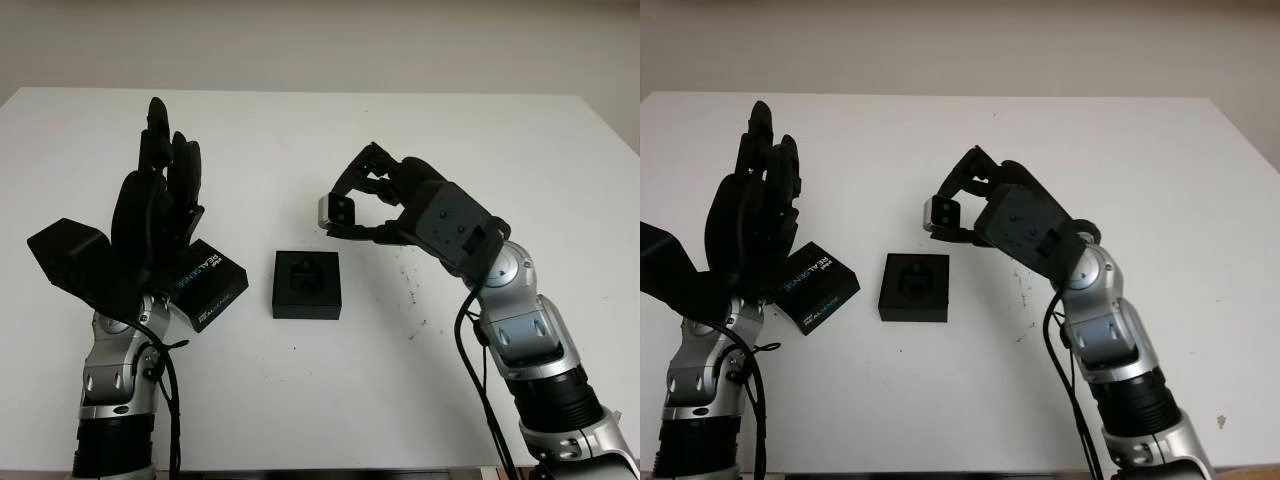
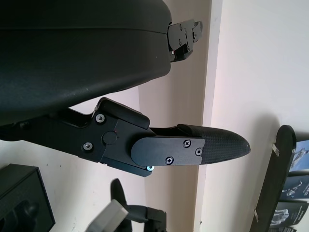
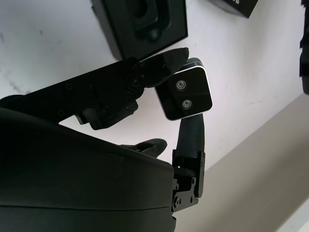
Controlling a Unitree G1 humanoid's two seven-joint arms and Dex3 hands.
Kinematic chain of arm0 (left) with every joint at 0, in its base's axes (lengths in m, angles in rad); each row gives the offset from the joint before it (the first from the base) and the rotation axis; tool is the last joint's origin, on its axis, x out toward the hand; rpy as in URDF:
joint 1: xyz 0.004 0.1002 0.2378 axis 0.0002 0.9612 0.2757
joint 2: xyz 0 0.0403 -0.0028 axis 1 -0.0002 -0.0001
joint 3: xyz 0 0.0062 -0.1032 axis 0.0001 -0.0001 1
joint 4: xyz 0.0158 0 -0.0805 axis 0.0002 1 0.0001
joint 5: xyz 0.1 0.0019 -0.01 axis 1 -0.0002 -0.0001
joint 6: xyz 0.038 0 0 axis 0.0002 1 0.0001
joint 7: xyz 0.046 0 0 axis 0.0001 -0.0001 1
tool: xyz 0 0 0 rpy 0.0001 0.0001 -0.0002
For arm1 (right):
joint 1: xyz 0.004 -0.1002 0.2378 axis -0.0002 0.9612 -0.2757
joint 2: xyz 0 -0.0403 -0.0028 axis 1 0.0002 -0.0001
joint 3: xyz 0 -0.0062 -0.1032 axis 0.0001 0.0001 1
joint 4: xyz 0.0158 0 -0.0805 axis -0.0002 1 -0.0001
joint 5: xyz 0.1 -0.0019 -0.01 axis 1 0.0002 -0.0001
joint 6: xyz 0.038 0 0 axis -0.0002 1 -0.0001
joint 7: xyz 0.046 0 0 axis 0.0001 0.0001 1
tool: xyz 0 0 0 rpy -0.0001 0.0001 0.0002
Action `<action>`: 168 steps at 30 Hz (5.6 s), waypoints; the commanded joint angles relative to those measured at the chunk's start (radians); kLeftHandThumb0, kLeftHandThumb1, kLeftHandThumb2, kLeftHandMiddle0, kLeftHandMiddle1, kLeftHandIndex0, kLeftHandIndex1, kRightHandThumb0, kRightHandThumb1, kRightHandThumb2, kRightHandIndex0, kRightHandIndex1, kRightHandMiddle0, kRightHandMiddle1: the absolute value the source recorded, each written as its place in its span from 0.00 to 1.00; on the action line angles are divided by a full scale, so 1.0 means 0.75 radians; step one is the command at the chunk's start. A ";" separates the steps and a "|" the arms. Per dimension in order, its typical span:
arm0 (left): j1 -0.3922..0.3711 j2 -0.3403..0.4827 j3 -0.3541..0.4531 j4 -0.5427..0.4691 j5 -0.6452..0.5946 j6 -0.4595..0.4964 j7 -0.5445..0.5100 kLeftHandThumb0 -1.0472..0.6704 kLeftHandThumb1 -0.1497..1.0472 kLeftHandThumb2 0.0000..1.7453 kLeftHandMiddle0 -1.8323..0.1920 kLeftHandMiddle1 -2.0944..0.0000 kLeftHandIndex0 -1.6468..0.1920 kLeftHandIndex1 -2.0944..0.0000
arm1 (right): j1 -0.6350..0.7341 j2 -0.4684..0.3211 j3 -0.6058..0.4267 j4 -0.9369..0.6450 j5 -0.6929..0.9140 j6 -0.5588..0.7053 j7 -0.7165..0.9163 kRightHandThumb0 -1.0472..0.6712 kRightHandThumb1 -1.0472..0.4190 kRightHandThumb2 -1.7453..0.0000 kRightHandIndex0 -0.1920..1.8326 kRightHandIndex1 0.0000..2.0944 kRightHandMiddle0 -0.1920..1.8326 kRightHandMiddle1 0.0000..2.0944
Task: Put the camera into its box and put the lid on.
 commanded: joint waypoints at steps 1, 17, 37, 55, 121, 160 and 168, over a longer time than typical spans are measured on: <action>-0.021 -0.007 -0.005 -0.011 -0.004 -0.006 0.000 0.15 1.00 0.23 1.00 1.00 1.00 1.00 | 0.012 0.030 0.013 -0.031 0.003 0.026 -0.009 0.41 0.02 0.97 0.27 0.06 0.16 0.95; -0.017 -0.001 -0.014 -0.034 0.015 -0.003 0.014 0.14 1.00 0.25 1.00 1.00 1.00 1.00 | 0.059 0.061 0.093 -0.040 -0.004 0.078 0.017 0.42 0.02 0.97 0.29 0.06 0.19 1.00; -0.025 -0.008 -0.011 -0.031 0.016 -0.016 0.019 0.14 1.00 0.25 1.00 1.00 1.00 1.00 | 0.132 0.020 0.149 -0.130 -0.070 0.154 0.082 0.40 0.00 0.96 0.27 0.05 0.18 1.00; -0.020 -0.004 -0.012 -0.047 0.022 -0.007 0.020 0.14 1.00 0.24 1.00 1.00 1.00 1.00 | 0.148 -0.007 0.179 -0.117 -0.140 0.134 0.068 0.40 0.00 0.96 0.30 0.07 0.23 1.00; 0.005 0.008 0.001 -0.064 0.017 -0.008 0.012 0.14 1.00 0.23 1.00 1.00 1.00 1.00 | 0.157 -0.015 0.055 -0.037 -0.245 -0.317 -0.055 0.26 0.07 0.97 0.11 0.03 0.15 0.12; -0.198 1.214 -0.419 0.140 1.045 -0.654 -0.770 0.32 0.80 0.03 0.87 0.98 0.88 0.97 | -0.149 0.068 -0.564 0.262 0.740 -0.051 -0.078 0.29 0.00 0.77 0.13 0.03 0.00 0.26; -0.297 1.169 -0.525 0.234 1.101 -0.791 -0.809 0.28 0.80 0.03 0.88 0.98 0.89 0.98 | -0.122 0.035 -0.496 0.222 0.650 -0.038 -0.116 0.29 0.00 0.76 0.13 0.03 0.00 0.26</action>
